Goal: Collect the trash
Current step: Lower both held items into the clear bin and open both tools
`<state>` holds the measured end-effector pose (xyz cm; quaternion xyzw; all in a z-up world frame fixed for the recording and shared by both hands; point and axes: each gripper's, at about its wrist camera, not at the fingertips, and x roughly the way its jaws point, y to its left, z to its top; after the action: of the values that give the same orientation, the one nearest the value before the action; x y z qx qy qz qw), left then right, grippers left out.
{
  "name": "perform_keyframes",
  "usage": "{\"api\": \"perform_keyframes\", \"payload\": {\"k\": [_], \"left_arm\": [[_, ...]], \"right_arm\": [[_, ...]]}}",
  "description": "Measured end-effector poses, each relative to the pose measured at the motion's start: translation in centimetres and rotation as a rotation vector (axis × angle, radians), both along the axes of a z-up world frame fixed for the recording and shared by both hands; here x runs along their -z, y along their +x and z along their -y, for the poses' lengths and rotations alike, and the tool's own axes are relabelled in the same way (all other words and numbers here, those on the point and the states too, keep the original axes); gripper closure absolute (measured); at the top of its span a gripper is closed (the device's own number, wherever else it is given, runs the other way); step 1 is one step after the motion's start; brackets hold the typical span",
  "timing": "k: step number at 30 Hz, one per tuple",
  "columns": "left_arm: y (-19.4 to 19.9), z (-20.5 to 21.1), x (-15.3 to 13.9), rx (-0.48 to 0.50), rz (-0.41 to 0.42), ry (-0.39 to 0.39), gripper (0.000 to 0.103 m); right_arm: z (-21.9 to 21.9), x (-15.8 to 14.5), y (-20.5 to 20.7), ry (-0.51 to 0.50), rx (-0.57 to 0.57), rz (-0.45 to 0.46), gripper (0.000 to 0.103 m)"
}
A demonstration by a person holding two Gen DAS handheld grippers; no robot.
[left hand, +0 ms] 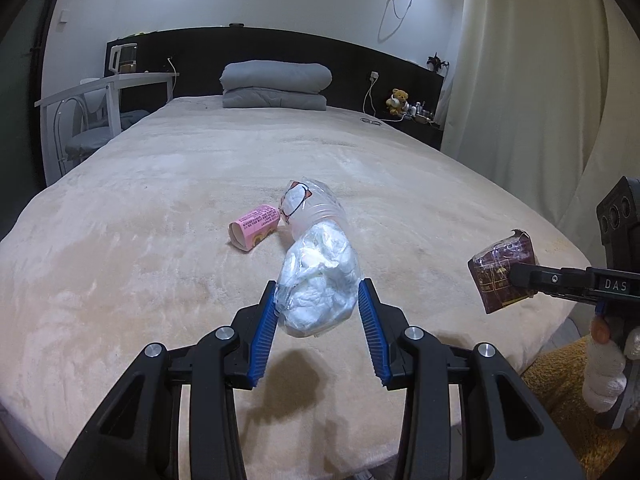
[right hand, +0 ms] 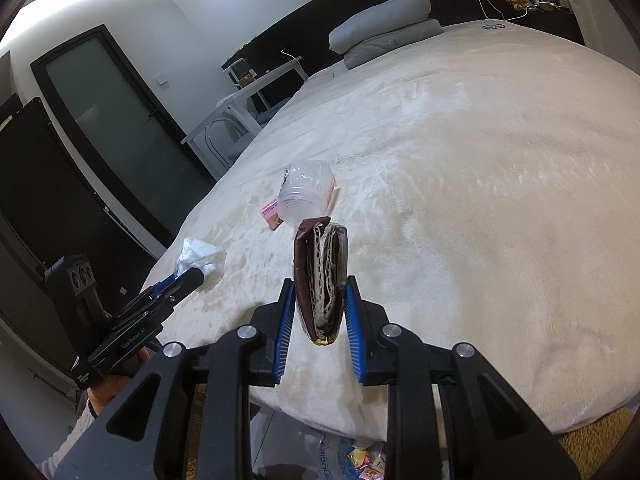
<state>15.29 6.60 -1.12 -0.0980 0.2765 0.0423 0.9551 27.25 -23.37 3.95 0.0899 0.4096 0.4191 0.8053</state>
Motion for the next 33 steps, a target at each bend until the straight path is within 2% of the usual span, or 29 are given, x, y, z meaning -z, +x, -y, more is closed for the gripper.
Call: {"api": "perform_keyframes", "payload": {"k": [9, 19, 25, 33], "left_arm": [[-2.9, 2.4, 0.1, 0.040, 0.011, -0.025, 0.064], [-5.8, 5.1, 1.2, 0.087, -0.015, -0.062, 0.064], [-7.3, 6.2, 2.3, 0.102, -0.066, -0.094, 0.064], [-8.6, 6.9, 5.2, 0.097, -0.184, -0.163, 0.064]], "right_arm": [[2.4, 0.1, -4.7, -0.008, -0.021, 0.022, 0.077], [2.6, 1.8, -9.0, -0.081, -0.075, 0.044, 0.077], [2.3, 3.2, -10.8, -0.133, -0.110, 0.035, 0.077], [1.6, 5.9, -12.2, -0.233, -0.164, -0.029, 0.077]]}}
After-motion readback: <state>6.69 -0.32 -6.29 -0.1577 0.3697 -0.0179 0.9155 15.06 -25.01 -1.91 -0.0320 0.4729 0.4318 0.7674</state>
